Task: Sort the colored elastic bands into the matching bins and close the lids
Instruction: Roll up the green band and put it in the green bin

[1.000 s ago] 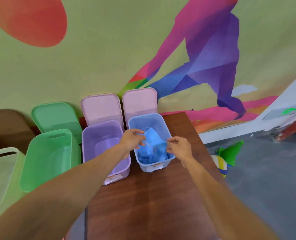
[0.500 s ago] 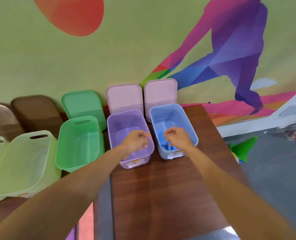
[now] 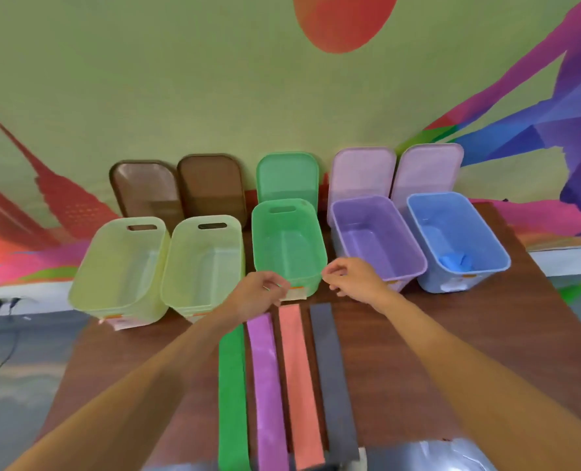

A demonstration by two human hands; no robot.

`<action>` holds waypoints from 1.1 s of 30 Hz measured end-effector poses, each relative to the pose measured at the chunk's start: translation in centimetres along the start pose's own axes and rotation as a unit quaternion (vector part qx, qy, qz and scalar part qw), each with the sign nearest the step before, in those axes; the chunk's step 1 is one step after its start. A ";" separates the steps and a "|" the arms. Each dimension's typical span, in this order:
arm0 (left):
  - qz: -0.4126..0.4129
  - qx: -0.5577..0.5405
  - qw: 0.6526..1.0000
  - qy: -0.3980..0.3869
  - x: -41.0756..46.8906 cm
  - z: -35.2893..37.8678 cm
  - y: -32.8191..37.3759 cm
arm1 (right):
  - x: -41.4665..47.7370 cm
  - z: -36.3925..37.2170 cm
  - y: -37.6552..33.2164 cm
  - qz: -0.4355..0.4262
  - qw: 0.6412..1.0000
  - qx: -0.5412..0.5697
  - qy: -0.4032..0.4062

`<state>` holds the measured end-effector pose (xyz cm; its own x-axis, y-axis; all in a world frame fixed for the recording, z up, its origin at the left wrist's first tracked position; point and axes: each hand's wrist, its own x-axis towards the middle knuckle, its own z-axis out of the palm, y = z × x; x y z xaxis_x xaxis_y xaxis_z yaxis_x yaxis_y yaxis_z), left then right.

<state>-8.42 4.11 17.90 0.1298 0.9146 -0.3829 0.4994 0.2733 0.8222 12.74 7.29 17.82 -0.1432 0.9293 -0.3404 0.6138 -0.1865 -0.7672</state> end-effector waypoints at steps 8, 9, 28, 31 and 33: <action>-0.042 -0.017 0.999 0.026 -5.7 -7.1 -10.0 | -2.4 9.8 -3.6 -0.001 0.998 -0.049 -0.030; -0.053 -0.025 0.998 0.030 -5.8 -7.3 -11.2 | -2.5 10.6 -3.7 -0.004 0.998 -0.051 -0.036; -0.227 -0.038 0.953 0.197 1.1 -0.8 -19.1 | 3.7 16.0 2.8 0.003 0.992 -0.017 -0.125; -0.241 -0.053 0.939 0.241 2.1 0.4 -19.4 | 3.5 15.7 3.6 0.003 0.990 -0.009 -0.139; -0.254 -0.070 0.925 0.274 2.4 0.8 -19.3 | 3.2 15.6 3.9 0.001 0.989 0.006 -0.146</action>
<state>-17.00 0.84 0.78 -0.5634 0.6611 -0.4954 0.2564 0.7100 0.6559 2.61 4.56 5.23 -0.3616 0.7976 -0.4828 0.6053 -0.1930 -0.7723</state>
